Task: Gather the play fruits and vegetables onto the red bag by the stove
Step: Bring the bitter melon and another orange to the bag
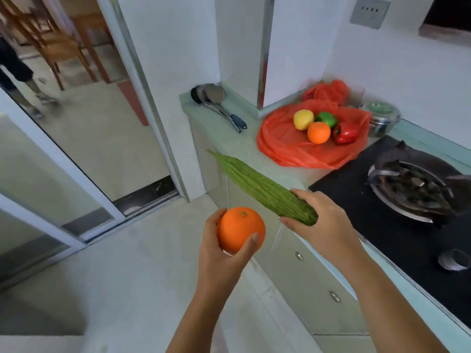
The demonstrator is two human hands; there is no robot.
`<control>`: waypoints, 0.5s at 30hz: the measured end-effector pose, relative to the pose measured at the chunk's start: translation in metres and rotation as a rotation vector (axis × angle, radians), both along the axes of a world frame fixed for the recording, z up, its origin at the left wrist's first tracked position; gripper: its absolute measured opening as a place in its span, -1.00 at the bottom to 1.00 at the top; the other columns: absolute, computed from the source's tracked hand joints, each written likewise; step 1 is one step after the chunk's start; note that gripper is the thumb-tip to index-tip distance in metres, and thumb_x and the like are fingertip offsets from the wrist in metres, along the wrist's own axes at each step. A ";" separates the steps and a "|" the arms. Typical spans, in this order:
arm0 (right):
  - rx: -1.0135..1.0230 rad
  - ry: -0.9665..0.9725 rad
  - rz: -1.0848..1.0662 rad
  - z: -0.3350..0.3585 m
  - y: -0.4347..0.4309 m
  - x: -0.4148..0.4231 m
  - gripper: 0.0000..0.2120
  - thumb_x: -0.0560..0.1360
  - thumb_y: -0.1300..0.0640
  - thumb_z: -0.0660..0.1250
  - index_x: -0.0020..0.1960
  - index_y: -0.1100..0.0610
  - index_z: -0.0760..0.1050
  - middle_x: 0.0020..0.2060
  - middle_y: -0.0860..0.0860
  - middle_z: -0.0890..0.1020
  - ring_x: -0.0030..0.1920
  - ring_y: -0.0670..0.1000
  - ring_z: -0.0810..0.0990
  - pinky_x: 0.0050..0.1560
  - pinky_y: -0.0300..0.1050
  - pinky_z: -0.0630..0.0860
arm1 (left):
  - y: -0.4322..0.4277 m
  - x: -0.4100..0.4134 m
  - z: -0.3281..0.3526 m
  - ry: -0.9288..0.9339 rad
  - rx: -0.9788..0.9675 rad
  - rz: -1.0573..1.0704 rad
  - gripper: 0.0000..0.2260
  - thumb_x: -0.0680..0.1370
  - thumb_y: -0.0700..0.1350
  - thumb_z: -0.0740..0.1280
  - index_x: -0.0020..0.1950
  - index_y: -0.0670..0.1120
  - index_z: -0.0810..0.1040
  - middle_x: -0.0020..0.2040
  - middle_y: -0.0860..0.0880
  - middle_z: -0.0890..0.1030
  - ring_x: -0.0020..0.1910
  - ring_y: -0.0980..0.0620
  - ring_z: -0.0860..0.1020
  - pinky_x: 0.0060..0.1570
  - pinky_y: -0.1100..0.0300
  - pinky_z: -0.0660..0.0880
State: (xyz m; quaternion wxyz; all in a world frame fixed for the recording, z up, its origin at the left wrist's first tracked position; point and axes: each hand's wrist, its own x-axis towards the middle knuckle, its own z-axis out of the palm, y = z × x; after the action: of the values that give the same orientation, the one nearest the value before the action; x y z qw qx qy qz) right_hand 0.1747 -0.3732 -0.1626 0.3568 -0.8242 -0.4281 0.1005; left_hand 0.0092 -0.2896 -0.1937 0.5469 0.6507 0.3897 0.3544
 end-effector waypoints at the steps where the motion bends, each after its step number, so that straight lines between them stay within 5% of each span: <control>1: -0.003 0.002 -0.004 -0.002 0.017 0.000 -0.45 0.33 -0.05 0.46 0.28 -0.01 0.42 -0.03 -0.06 0.52 -0.01 -0.07 0.49 0.01 -0.13 0.44 | 0.019 0.001 -0.001 -0.004 -0.001 -0.012 -0.45 0.27 0.07 0.45 0.21 0.16 0.34 0.09 0.23 0.42 -0.05 0.40 0.46 -0.26 0.44 0.48; 15: -0.120 -0.086 -0.144 -0.009 0.205 0.028 -0.46 0.37 -0.03 0.43 0.31 0.00 0.39 0.09 0.00 0.51 0.11 0.01 0.44 0.03 -0.13 0.35 | 0.230 0.034 -0.002 0.006 0.011 -0.197 -0.44 0.20 0.22 0.42 0.15 0.24 0.34 0.10 0.31 0.39 0.01 0.41 0.43 -0.19 0.43 0.47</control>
State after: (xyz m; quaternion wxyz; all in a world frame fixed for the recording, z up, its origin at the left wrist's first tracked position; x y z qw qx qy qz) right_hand 0.2031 -0.1682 -0.1716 0.2945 -0.8762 -0.3760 0.0645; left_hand 0.0433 -0.0598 -0.1960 0.5742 0.6900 0.3237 0.2992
